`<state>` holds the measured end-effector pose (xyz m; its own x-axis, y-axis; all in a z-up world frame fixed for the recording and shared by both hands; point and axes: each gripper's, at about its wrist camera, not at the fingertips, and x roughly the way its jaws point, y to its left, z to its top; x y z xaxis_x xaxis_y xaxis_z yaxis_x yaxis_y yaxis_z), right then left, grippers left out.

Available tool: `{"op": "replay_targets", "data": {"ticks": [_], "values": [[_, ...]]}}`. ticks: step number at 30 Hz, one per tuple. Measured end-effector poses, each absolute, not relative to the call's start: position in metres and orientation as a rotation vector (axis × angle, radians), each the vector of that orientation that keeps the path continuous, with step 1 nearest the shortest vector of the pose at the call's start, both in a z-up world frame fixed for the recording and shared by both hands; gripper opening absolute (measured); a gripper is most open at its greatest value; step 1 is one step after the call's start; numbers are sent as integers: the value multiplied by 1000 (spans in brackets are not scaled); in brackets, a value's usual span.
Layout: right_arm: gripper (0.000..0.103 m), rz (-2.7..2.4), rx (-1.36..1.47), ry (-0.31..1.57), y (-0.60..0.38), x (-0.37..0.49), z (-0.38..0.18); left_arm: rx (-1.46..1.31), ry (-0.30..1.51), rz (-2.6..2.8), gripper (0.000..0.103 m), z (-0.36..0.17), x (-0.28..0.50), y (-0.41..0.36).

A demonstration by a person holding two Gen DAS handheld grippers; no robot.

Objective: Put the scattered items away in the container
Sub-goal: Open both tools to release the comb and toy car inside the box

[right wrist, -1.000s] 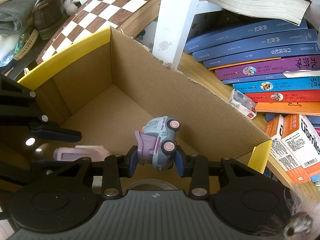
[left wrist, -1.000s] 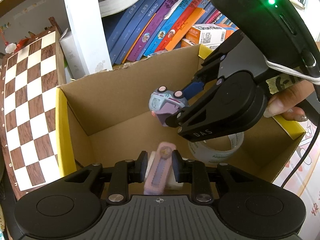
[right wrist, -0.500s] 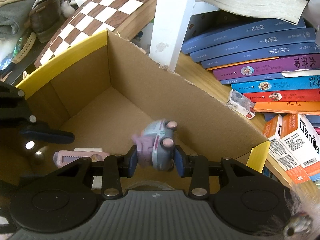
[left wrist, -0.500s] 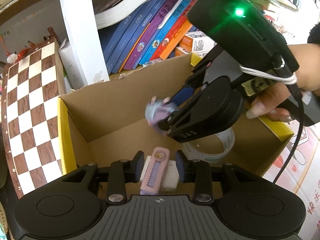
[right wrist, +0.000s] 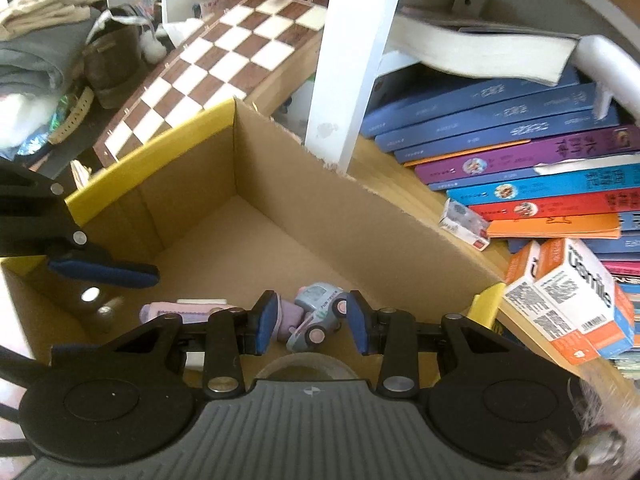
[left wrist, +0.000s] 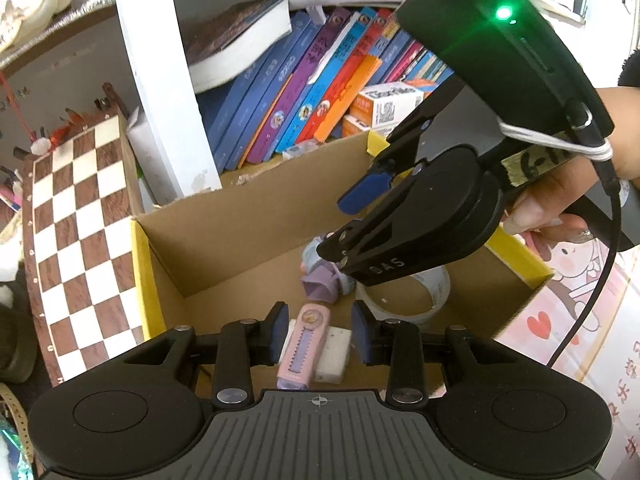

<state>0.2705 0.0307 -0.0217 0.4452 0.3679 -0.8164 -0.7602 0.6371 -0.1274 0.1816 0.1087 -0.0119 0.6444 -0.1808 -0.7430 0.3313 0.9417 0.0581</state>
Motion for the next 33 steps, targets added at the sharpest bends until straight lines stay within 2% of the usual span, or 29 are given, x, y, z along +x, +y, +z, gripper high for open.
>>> {"op": "replay_targets", "data": {"ticks": [10, 11, 13, 19, 25, 33], "values": [[36, 733, -460, 779, -3, 235, 14, 206, 779, -276, 36, 13, 147, 99], [36, 732, -449, 771, -7, 231, 18, 206, 774, -270, 39, 16, 143, 99], [36, 728, -427, 757, -18, 221, 26, 208, 757, -251, 54, 23, 134, 99], [39, 715, -359, 733, -52, 182, 43, 208, 715, -206, 73, 39, 102, 92], [46, 689, -310, 717, -84, 140, 51, 183, 688, -180, 82, 47, 77, 83], [48, 623, -272, 728, -123, 105, 48, 151, 684, -180, 83, 46, 56, 70]]}}
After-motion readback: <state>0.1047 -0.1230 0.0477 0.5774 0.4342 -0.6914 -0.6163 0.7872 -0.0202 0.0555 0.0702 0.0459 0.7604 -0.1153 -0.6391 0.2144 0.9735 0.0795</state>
